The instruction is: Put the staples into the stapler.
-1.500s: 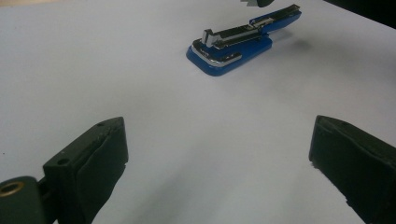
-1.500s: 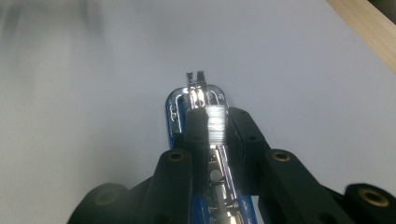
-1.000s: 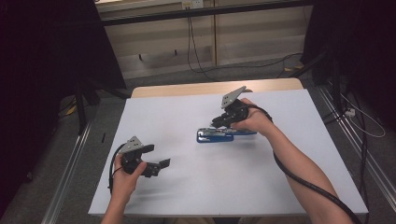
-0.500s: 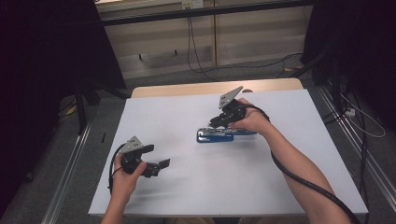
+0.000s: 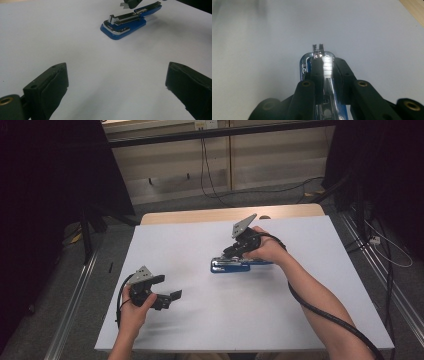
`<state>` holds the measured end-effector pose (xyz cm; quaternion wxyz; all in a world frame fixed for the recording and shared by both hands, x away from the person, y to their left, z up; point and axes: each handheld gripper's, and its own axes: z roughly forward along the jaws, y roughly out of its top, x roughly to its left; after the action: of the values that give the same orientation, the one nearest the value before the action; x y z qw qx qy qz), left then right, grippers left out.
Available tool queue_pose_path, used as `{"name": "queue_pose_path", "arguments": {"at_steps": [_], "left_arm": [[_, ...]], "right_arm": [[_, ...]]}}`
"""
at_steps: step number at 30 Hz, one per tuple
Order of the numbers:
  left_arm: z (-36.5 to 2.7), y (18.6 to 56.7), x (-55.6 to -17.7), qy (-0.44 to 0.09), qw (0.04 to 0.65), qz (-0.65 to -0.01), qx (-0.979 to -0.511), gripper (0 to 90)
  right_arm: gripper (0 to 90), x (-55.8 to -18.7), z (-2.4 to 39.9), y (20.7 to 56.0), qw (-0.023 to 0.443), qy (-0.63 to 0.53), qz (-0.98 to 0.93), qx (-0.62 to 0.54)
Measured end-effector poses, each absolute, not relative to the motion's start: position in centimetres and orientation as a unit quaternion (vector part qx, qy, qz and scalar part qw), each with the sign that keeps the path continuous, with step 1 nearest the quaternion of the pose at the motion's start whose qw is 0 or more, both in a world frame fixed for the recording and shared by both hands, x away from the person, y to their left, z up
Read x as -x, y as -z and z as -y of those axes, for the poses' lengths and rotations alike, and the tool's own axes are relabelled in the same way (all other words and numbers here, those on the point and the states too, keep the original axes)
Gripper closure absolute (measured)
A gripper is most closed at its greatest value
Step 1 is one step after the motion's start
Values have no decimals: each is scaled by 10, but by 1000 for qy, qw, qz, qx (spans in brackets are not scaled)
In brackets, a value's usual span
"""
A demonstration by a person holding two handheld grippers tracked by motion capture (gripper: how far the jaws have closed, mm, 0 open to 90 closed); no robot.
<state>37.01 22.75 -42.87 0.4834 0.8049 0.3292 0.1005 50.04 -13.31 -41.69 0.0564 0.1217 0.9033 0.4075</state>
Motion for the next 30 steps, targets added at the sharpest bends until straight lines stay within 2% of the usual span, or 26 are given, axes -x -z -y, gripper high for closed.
{"name": "queue_pose_path", "arguments": {"at_steps": [30], "left_arm": [[-227,430,-371,-97,483,-329,-806,48]], "right_arm": [[796,-503,120,427,46,-401,-909,-104]]}}
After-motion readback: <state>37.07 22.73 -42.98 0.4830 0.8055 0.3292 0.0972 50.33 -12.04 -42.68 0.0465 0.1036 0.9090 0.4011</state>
